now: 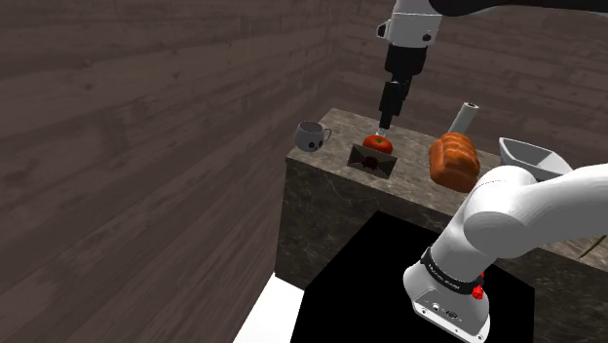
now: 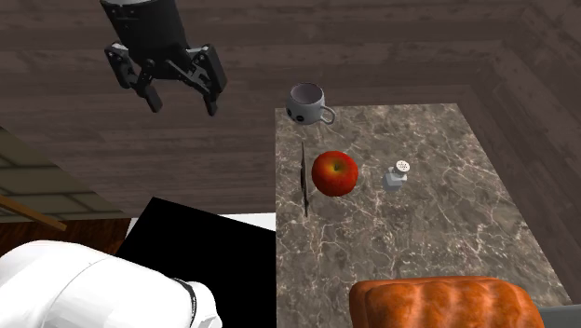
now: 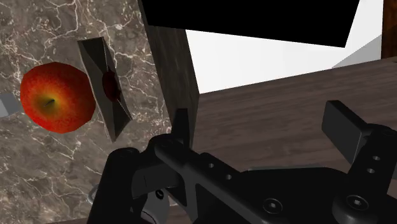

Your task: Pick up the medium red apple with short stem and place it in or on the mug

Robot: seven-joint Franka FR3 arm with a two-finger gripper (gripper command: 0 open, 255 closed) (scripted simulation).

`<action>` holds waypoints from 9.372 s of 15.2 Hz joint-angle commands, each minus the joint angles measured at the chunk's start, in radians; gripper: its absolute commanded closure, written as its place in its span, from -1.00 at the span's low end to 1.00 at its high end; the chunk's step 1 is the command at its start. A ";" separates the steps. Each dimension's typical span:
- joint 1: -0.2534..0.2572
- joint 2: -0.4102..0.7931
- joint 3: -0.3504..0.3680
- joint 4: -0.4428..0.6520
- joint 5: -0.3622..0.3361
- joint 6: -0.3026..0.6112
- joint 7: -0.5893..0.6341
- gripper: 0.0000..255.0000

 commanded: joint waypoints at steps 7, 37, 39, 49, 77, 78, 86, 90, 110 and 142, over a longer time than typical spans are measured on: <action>-0.056 0.037 -0.129 -0.069 -0.077 0.160 -0.107 -1.00; -0.111 0.491 -0.543 -0.062 -0.078 0.744 -0.470 -1.00; -0.111 0.490 -0.543 -0.062 -0.078 0.743 -0.470 -1.00; -0.111 0.491 -0.543 -0.062 -0.078 0.743 -0.470 1.00; -0.116 0.375 -0.477 0.213 -0.093 0.359 -0.425 1.00; -0.116 0.374 -0.475 0.225 -0.092 0.346 -0.425 1.00; -0.080 0.443 -0.442 0.363 -0.054 0.272 -0.383 1.00; -0.042 0.544 -0.412 0.483 -0.011 0.247 -0.335 1.00; 0.034 0.902 -0.348 0.869 0.107 0.205 -0.217 1.00; 0.039 0.899 -0.345 0.617 0.111 0.453 -0.229 -1.00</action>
